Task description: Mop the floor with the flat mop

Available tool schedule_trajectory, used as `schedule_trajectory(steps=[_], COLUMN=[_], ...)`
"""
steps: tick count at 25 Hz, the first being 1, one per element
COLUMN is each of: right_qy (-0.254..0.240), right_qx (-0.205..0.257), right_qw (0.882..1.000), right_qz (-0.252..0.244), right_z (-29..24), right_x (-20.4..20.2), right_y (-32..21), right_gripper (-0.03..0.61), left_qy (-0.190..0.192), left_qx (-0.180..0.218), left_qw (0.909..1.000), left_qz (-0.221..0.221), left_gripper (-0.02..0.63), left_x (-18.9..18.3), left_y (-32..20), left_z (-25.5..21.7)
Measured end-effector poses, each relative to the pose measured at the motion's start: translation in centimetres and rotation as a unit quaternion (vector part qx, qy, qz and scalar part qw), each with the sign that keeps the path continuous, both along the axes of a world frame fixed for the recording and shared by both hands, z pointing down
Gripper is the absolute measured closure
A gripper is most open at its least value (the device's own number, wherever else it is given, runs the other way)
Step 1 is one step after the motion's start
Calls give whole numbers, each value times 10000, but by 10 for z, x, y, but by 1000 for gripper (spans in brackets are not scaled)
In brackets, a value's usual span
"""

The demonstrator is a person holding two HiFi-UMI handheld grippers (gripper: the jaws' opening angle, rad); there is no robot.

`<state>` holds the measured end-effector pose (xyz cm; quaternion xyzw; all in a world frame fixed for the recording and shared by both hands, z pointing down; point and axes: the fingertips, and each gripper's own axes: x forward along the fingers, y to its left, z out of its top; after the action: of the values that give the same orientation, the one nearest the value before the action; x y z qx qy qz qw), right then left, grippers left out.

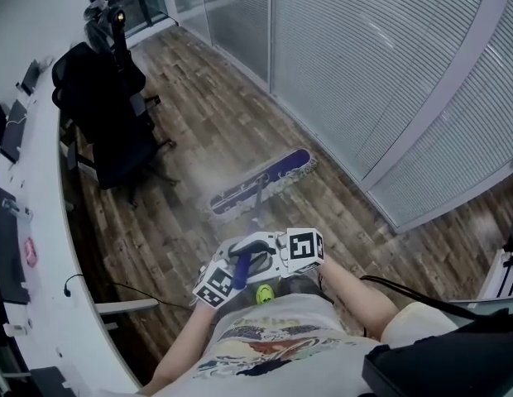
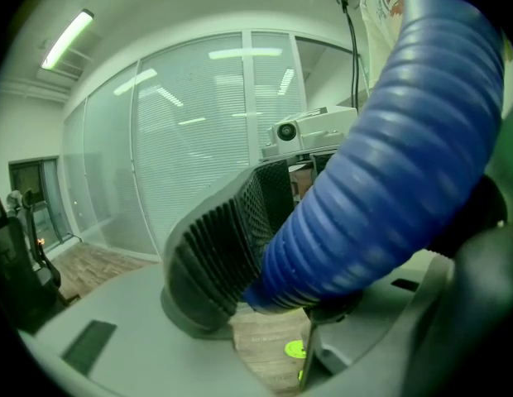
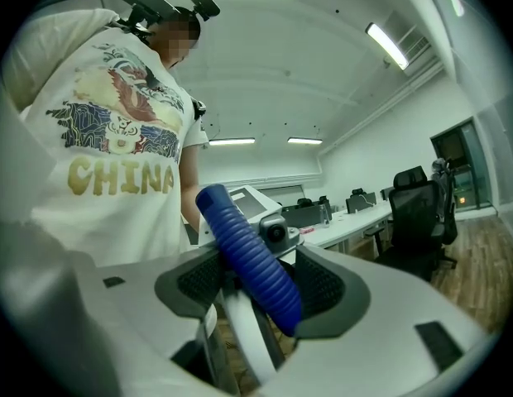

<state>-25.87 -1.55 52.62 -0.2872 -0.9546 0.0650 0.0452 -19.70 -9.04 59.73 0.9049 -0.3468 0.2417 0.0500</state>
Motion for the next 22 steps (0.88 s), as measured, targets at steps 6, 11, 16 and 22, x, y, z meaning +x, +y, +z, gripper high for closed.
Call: schedule_trajectory(steps=[6,11,16,22], right_qy=[-46,-156,-281,-378], right_qx=[26,-40,-97,-192], right_qw=[10000,9999,9996,9991], right_qz=[-2,2,20,19], right_z=[4,-5,-12,-21], right_x=[-4,-23,-37,-30], right_y=[-67,-143,-236,-328], right_gripper=[321,322,322,322], left_qy=[-22,179,111,-36], left_qx=[26,-15,-4,-36], left_qw=[10000,9997,9998,9998], left_qz=[-8,-156,-166,-170], left_gripper=[428,428,428,428], left_x=[-5,-25,-41,-36], left_y=[-67,-144,-236,-327], left_z=[3,-6,-14,-22])
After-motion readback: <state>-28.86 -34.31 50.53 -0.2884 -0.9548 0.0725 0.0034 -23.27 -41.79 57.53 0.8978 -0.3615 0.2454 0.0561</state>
